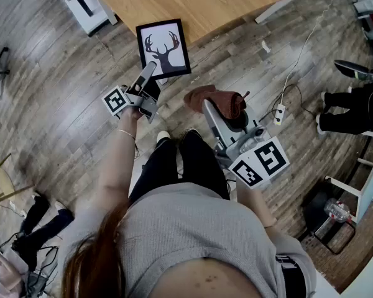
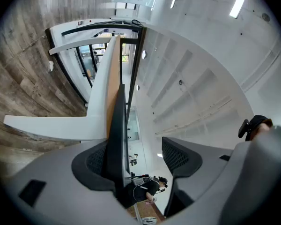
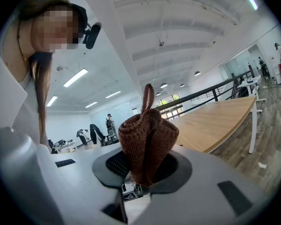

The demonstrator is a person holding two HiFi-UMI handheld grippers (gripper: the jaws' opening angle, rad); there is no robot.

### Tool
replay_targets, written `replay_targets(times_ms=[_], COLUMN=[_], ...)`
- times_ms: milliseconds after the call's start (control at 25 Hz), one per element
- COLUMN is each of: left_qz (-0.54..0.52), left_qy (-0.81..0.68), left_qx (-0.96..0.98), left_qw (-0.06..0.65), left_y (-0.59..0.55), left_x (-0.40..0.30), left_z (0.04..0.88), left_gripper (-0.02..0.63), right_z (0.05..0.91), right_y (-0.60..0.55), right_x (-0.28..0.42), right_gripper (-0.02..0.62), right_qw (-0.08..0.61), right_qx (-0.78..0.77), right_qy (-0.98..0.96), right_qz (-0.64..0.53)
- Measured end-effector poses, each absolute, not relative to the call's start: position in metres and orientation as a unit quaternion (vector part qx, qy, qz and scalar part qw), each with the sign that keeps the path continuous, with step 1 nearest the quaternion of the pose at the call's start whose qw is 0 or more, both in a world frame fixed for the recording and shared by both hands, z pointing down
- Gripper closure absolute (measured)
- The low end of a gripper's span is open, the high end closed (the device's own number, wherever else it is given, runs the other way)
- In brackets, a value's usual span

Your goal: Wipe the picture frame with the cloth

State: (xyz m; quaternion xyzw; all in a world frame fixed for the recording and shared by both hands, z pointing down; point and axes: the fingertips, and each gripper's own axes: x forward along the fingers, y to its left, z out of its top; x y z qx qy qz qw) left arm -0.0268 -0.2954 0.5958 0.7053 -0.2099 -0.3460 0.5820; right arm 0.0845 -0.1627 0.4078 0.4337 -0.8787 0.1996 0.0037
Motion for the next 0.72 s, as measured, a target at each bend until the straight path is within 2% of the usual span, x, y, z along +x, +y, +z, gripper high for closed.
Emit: replay_targets(times_ms=[320, 720], left_qz=[-0.363, -0.335], left_qy=[-0.206, -0.232], left_qx=[0.692, 0.696], left_qw=[0.589, 0.592], left_y=[-0.308, -0.305], left_x=[-0.026, -0.028], left_z=[0.587, 0.603], left_gripper=[0.310, 0.310], right_z=[0.410, 0.408], right_y=[-0.158, -0.164], right_x=[0.075, 0.076], right_gripper=[0.499, 0.499], right_qw=[0.002, -0.003], right_qx=[0.423, 0.419], right_qy=[-0.884, -0.884], right_qz=[0.201, 0.210])
